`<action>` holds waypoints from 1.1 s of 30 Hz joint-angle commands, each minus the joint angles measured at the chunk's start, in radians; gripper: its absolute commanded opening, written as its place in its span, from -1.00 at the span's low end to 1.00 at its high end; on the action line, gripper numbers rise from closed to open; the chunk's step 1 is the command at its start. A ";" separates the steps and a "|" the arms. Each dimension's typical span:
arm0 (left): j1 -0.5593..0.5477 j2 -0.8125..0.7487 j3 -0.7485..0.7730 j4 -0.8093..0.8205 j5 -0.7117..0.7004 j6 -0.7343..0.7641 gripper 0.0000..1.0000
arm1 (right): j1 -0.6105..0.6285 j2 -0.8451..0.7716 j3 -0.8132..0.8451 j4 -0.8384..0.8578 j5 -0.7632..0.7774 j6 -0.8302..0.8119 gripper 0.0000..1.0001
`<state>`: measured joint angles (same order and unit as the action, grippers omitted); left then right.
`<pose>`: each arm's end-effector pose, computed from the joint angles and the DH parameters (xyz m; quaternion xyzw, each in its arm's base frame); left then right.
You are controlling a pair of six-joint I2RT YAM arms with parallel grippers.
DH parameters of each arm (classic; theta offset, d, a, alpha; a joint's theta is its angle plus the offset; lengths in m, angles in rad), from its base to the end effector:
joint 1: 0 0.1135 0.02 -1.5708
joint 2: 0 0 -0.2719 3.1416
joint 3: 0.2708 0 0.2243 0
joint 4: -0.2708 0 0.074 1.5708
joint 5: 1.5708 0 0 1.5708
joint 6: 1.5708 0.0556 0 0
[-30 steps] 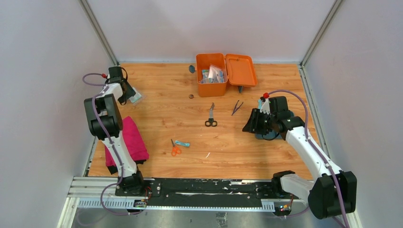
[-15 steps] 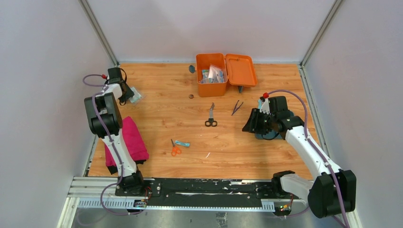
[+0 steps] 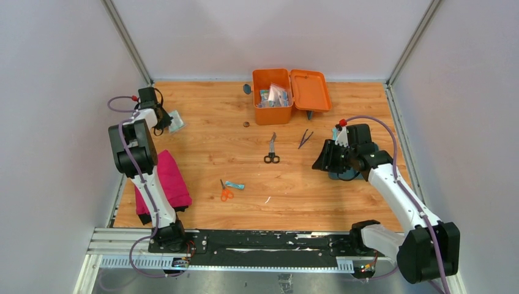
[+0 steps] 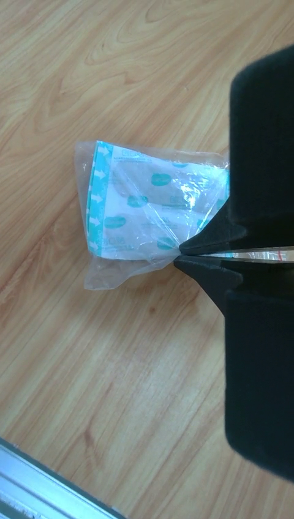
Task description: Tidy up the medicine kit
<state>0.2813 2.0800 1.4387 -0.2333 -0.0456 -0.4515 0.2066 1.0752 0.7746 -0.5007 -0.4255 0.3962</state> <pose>0.4265 0.1259 0.1703 -0.3439 0.8746 -0.0076 0.3416 0.1926 0.0638 0.2565 0.0069 0.9094 0.2958 0.2922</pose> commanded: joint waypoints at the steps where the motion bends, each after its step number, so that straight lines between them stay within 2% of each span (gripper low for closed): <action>1: 0.003 -0.050 -0.053 0.013 0.078 -0.027 -0.92 | -0.011 -0.039 -0.006 -0.035 -0.010 -0.002 -0.10; 4: -0.009 -0.088 -0.084 0.023 0.110 -0.049 -1.00 | -0.011 -0.061 -0.002 -0.049 -0.010 0.003 -0.10; 9: -0.061 -0.177 -0.137 0.032 0.146 -0.076 -1.00 | -0.011 -0.105 0.006 -0.081 -0.005 0.006 -0.10; 15: -0.155 -0.352 -0.235 0.080 0.188 -0.136 -1.00 | -0.011 -0.165 0.015 -0.130 0.015 0.006 -0.10; 20: -0.235 -0.448 -0.245 0.081 0.228 -0.174 -1.00 | -0.011 -0.206 0.021 -0.165 0.023 0.009 -0.10; 27: -0.421 -0.486 -0.112 0.047 0.223 -0.194 -1.00 | -0.011 -0.251 0.030 -0.197 0.043 0.011 -0.10; 33: -0.506 -0.362 0.099 0.041 0.276 -0.160 -1.00 | -0.010 -0.274 0.025 -0.224 0.058 0.010 -0.10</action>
<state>-0.1932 1.6367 1.4143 -0.1967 0.1787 -0.6323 0.2066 0.8215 0.7769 -0.6697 -0.3885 0.4011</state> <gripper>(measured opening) 0.011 0.448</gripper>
